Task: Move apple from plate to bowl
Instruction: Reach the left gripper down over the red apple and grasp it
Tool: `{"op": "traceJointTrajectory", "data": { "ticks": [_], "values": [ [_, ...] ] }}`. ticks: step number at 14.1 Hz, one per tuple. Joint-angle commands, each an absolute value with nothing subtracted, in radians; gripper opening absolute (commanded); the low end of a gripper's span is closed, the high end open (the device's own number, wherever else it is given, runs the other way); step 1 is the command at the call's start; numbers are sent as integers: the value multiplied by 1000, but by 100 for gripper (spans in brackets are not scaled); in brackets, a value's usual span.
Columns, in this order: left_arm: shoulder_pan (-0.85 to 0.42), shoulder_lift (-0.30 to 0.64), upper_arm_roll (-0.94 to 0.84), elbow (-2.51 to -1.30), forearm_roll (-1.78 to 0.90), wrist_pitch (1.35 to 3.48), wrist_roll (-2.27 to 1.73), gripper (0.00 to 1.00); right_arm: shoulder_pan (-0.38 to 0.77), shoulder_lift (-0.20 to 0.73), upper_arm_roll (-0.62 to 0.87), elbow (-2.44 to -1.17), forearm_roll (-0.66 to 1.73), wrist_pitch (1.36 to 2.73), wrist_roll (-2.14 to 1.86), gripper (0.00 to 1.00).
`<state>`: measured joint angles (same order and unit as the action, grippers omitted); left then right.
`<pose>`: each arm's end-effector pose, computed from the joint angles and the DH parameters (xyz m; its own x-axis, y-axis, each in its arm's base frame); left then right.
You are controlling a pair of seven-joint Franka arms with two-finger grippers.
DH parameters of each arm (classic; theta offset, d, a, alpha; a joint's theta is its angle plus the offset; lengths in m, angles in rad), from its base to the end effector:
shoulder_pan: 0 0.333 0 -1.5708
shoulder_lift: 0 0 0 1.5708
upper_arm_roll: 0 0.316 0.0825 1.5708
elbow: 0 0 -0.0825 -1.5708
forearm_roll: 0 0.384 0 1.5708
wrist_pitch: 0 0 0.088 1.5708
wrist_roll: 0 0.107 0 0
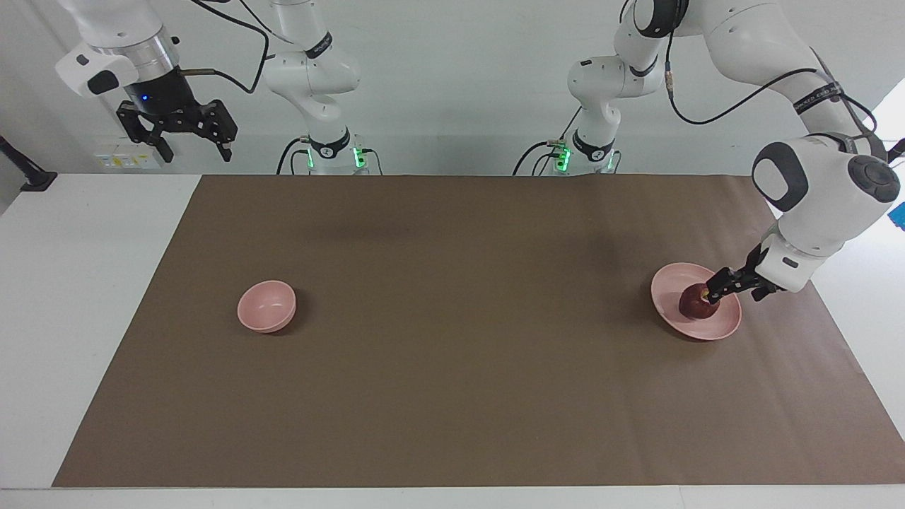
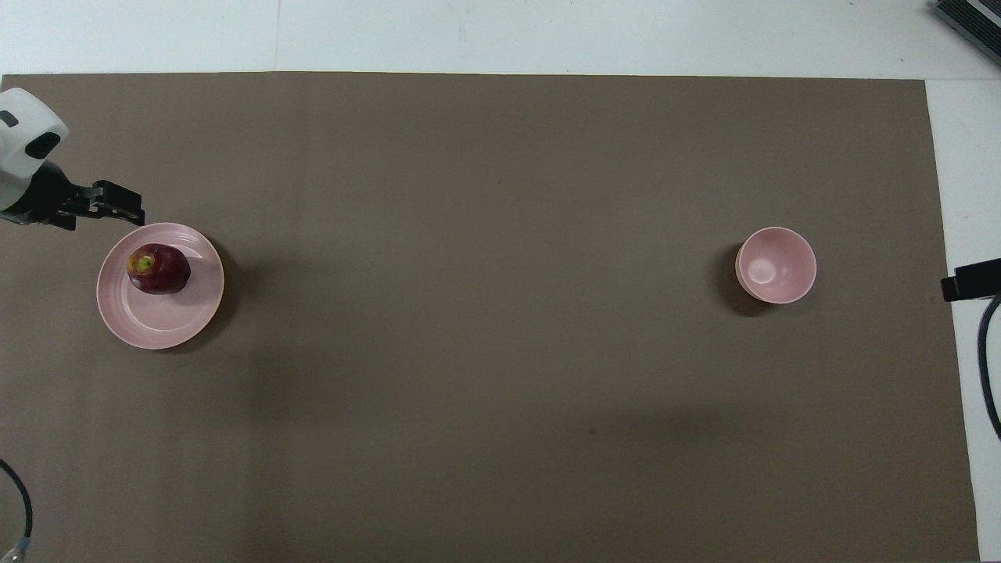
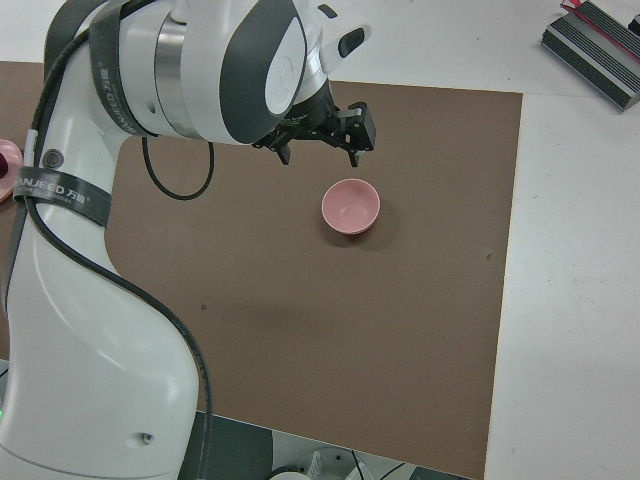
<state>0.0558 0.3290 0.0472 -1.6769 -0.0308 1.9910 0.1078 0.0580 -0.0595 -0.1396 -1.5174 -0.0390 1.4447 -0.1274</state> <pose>0.6466 0.0621 0.4103 0.9999 0.0055 -0.0131 0.0056 -0.9999 0.0142 0.5203 -0.0498 0.6702 0.9990 0.0412 -0.0175 0.0417 -0.9987 0.0285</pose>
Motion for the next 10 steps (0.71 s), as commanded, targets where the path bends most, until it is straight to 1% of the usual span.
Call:
{"op": "traceJointTrajectory", "data": {
  "ticks": [1,3,6,10],
  "values": [
    [60,298,46,-1785,-31,2081,121,100,52,-74,-137,-1531,-34,1433,-158,100],
    [57,293,46,-1851,-31,2169,121,100,52,-74,-137,-1531,-34,1433,-158,100],
    [46,293,46,-1917,-31,2226,123,100,52,-74,-135,-1531,-35,1433,-158,100],
    [44,288,46,-1951,-31,2264,123,100,52,-74,-137,-1531,-35,1433,-158,100]
  ]
}}
